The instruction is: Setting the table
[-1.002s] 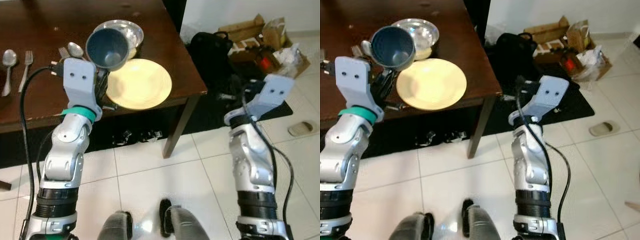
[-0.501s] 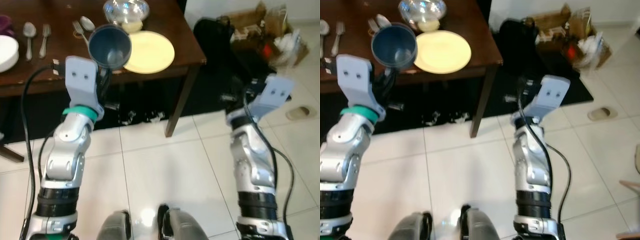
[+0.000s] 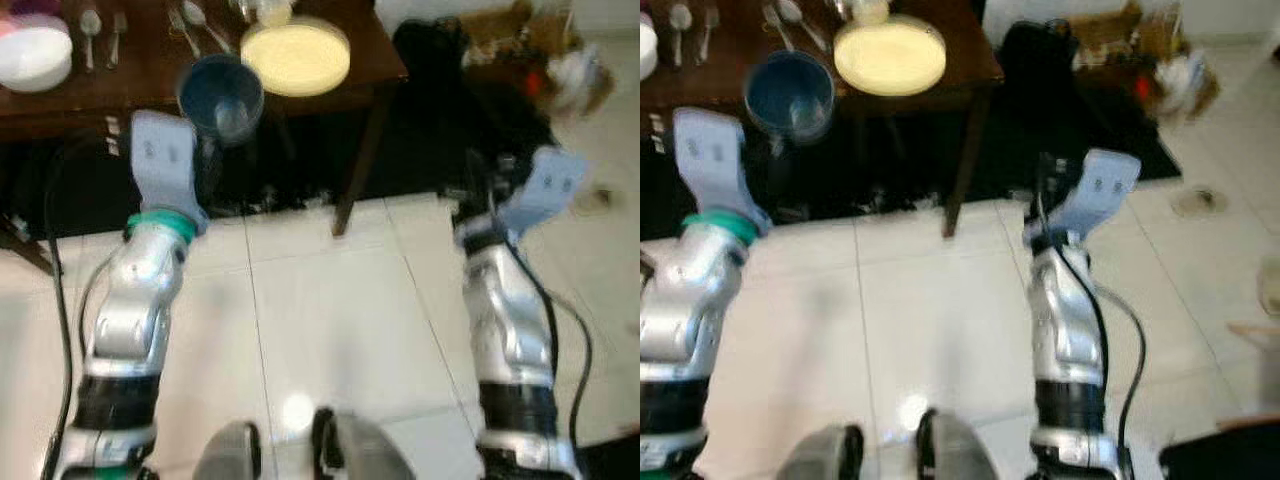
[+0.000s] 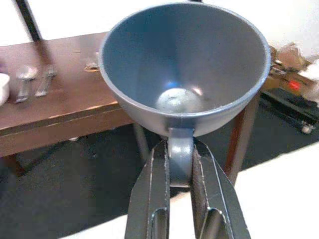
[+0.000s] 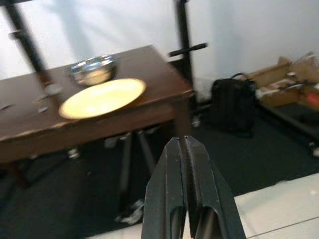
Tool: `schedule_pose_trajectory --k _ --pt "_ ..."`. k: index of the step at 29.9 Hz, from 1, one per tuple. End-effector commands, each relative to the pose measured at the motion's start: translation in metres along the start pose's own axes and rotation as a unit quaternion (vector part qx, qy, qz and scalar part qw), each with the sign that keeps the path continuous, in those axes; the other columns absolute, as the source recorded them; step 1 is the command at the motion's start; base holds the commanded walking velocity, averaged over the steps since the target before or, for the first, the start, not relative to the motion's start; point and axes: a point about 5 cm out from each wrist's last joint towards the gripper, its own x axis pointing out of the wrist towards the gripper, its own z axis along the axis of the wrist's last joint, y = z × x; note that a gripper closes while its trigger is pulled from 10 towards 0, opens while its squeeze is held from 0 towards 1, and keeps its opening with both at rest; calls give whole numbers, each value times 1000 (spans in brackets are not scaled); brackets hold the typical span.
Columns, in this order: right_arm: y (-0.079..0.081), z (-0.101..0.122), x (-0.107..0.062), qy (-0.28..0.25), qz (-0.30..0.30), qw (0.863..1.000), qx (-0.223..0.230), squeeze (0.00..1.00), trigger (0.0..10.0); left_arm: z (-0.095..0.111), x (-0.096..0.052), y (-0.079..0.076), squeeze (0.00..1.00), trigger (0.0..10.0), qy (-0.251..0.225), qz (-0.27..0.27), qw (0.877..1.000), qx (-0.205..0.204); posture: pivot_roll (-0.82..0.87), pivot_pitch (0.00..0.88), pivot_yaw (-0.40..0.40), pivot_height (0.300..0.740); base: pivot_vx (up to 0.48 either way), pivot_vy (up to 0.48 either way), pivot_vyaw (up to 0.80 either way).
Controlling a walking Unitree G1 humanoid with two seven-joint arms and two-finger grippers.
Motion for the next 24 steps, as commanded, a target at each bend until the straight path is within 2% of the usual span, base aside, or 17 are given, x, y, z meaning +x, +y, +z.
schedule_pose_trajectory --k 1,12,24 --pt "-2 -1 -2 4 -5 1000 4 0 10000 -2 -2 0 0 10000 5 0 1000 0 61 99 19 740 -315 0 0" --pt "-2 -1 -3 7 0 1000 16 0 10000 -3 -1 -2 0 10000 11 -3 1000 -3 61 102 21 740 0 0 0" --pt "-2 -2 -3 12 6 1000 16 0 10000 -4 0 -4 0 10000 16 -1 1000 -2 61 99 22 740 0 0 794"
